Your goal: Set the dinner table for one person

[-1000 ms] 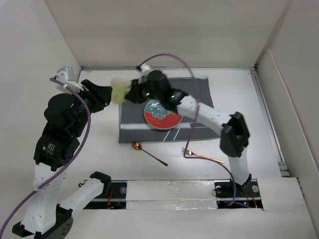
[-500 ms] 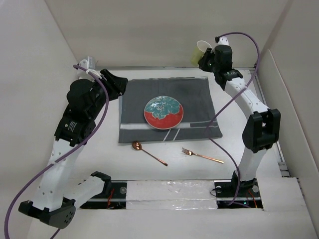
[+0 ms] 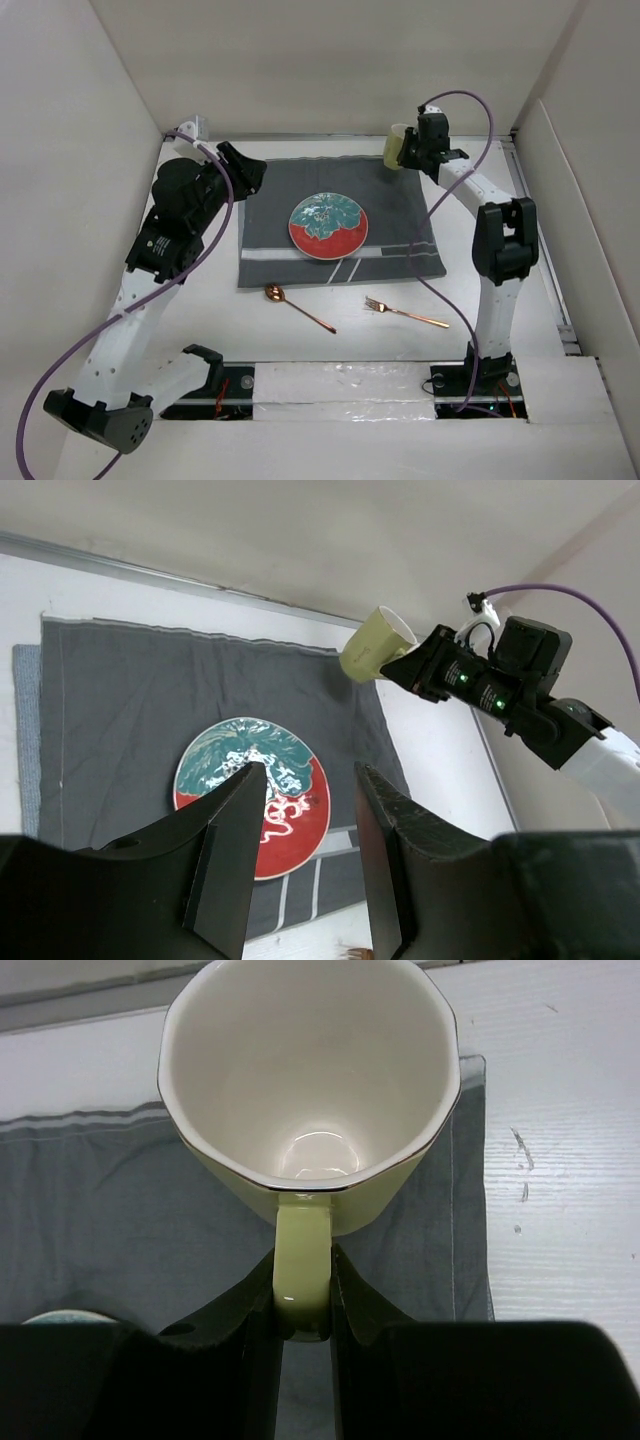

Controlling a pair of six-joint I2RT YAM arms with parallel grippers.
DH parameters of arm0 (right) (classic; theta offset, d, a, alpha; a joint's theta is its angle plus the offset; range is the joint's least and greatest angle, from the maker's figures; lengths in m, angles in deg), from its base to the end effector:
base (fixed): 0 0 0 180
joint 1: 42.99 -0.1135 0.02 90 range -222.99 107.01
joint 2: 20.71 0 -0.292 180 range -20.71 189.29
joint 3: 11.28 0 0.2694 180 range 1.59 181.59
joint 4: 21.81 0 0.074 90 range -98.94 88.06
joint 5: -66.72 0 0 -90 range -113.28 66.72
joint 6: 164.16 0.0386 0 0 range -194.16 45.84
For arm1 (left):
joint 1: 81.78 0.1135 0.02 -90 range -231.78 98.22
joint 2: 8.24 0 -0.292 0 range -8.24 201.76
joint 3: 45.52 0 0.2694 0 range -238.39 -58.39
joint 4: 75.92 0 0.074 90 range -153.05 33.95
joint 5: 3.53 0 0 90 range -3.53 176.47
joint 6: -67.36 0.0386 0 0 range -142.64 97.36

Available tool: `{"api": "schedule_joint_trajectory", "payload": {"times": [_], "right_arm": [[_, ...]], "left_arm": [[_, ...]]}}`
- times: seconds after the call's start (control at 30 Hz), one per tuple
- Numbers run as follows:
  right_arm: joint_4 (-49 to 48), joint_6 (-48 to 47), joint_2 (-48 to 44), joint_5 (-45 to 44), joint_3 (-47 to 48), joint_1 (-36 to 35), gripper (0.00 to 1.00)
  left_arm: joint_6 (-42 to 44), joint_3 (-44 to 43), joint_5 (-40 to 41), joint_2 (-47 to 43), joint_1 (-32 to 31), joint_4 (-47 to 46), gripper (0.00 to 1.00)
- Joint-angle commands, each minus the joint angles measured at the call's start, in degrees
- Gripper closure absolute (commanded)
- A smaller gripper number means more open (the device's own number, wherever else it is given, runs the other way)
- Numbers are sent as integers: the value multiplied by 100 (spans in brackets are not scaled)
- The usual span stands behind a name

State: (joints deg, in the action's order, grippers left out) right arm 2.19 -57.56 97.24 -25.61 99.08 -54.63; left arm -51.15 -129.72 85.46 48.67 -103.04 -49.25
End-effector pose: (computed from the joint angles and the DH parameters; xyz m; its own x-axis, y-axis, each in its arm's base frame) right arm 0.5094 0.1033 0.2769 -0.5396 0.1803 -0.8224 -0.0141 0.9747 0.2229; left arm 0.1979 -0.0777 0.4829 -0.1720 -0.4452 -0.8788 0.3378 0.8113 -0.4771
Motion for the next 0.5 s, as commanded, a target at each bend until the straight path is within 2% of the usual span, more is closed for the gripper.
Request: {"api": "schedule_joint_trajectory", "payload": {"times": [0.0,0.17,0.37,0.4,0.47], "right_arm": [[-666,-96,-10,-198,419,39,100],[-560,-25,457,-284,745,39,100],[-701,1,265,-715,279,-40,100],[-770,18,194,-777,70,-101,98],[-964,-8,44,-839,-159,-102,87]], "left_arm": [[232,-118,5,75,7,-317,63],[241,-57,-39,207,7,-325,63],[215,49,-83,216,7,-229,63],[215,75,-66,190,7,-220,63],[197,119,-57,155,7,-220,63]]}}
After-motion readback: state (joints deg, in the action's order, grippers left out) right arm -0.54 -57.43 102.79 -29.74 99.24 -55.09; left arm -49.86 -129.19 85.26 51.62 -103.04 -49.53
